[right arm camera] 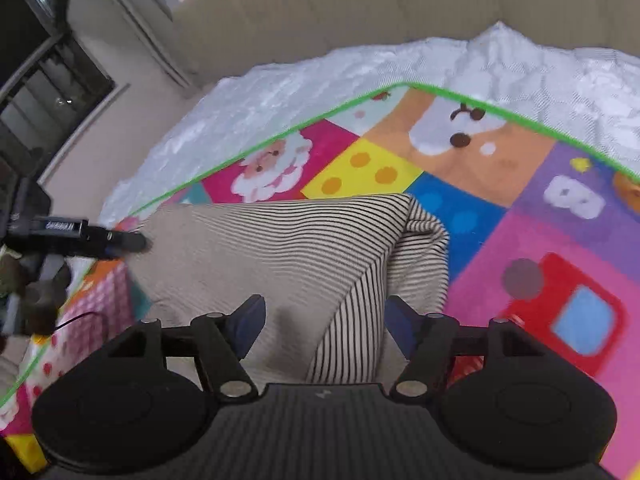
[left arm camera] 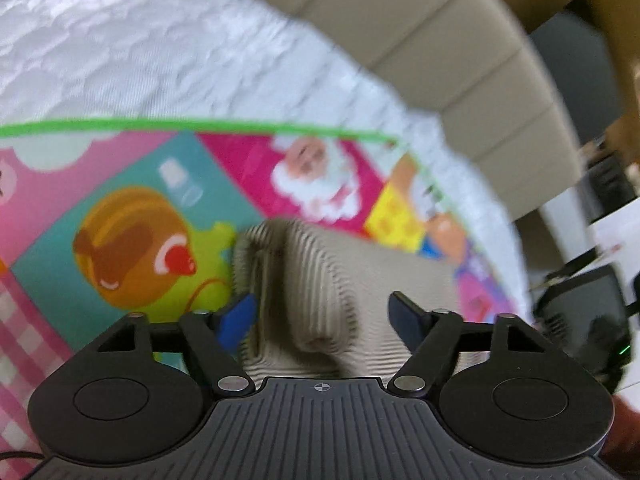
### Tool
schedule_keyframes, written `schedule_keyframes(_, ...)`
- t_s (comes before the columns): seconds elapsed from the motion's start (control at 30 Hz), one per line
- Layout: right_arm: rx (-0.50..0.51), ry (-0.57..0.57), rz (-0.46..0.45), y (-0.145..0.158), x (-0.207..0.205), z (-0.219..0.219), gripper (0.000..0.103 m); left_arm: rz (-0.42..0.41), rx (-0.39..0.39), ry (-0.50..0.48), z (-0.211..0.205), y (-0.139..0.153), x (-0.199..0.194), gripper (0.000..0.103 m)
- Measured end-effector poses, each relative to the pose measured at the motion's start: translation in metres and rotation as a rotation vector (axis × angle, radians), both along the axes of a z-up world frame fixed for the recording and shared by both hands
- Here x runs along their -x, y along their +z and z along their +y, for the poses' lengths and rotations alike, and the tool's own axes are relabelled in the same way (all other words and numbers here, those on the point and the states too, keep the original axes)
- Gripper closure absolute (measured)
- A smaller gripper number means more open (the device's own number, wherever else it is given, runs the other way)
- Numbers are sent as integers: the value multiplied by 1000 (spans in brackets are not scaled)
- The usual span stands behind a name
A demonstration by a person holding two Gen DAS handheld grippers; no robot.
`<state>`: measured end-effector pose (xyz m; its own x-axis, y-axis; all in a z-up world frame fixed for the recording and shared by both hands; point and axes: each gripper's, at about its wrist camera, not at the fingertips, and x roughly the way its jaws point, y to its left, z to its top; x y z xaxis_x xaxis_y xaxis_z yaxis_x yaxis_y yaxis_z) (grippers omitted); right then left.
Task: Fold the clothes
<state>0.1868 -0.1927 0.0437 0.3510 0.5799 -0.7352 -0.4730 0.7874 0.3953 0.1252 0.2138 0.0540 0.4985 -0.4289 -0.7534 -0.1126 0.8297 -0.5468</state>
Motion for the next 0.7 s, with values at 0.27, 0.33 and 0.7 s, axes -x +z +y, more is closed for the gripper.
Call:
schedule_keyframes(0.27, 82, 138, -101, 17, -5, 34, 78, 5, -121, -64, -29, -8, -14, 77)
schedule_keyframes(0.33, 41, 137, -108, 39, -3, 22, 78, -22, -91, -100, -32, 0, -7, 79)
schedule_keyframes(0.7, 143, 153, 21, -6, 32, -6, 73, 139, 25, -243, -51, -38, 57, 79)
